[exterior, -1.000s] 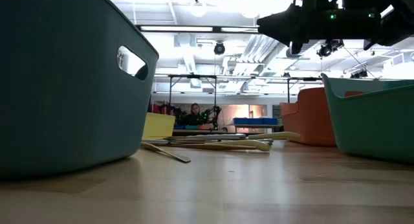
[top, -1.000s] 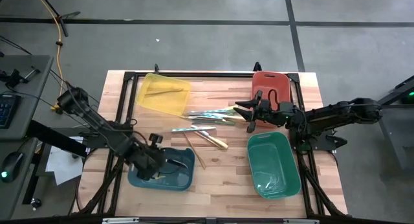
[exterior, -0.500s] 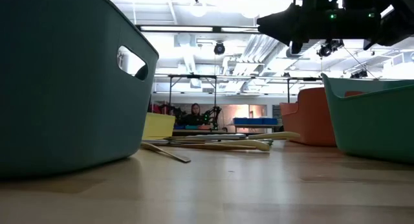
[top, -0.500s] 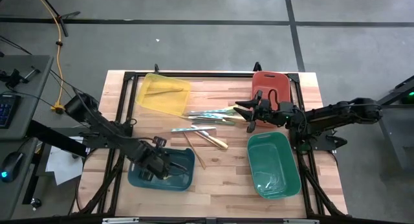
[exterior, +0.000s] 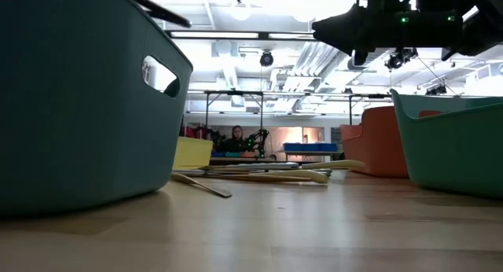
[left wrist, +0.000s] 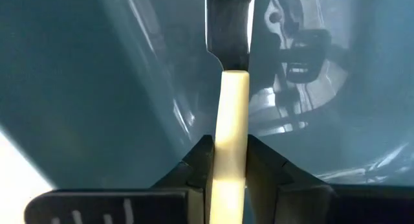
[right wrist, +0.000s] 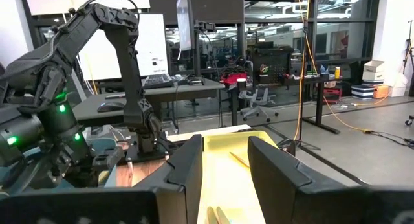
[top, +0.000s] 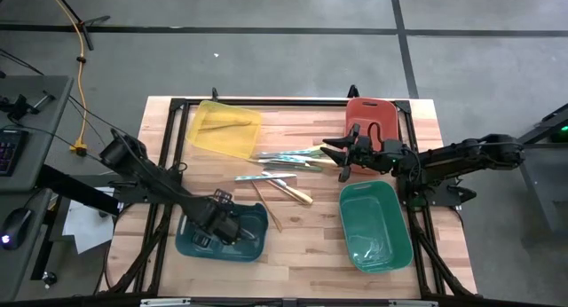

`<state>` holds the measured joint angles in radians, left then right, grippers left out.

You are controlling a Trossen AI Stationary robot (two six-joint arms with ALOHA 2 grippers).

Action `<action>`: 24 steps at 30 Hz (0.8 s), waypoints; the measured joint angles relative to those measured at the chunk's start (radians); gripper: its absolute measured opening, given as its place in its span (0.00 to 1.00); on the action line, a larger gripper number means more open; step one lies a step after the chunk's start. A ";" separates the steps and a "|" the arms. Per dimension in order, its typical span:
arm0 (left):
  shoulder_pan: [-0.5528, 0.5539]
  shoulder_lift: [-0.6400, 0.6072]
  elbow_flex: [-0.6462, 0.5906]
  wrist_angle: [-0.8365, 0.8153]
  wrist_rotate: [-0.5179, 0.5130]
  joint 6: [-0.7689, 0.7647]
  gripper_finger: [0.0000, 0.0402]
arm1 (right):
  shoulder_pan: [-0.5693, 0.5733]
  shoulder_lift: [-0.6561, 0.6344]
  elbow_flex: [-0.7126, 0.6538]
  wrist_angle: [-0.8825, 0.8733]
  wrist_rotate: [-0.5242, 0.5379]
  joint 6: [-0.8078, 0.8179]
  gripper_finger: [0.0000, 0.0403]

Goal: Sort silverware by color (type)
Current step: Put the yellow knife into the blue bin

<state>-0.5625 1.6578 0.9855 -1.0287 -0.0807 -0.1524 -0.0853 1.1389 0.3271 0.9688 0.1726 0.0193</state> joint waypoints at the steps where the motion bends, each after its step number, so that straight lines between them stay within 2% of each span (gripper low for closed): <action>1: 0.000 0.006 0.000 0.000 0.000 0.000 0.14 | 0.000 0.000 0.000 0.000 0.000 0.000 0.27; 16: 0.000 0.013 0.000 0.002 0.000 -0.014 0.26 | 0.000 0.000 0.000 -0.001 0.000 0.003 0.27; 24: 0.000 0.013 0.017 -0.019 0.000 -0.037 0.37 | 0.000 0.000 0.000 -0.001 0.000 0.003 0.27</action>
<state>-0.5623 1.6703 1.0025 -1.0477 -0.0811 -0.1891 -0.0853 1.1389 0.3271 0.9680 0.1726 0.0220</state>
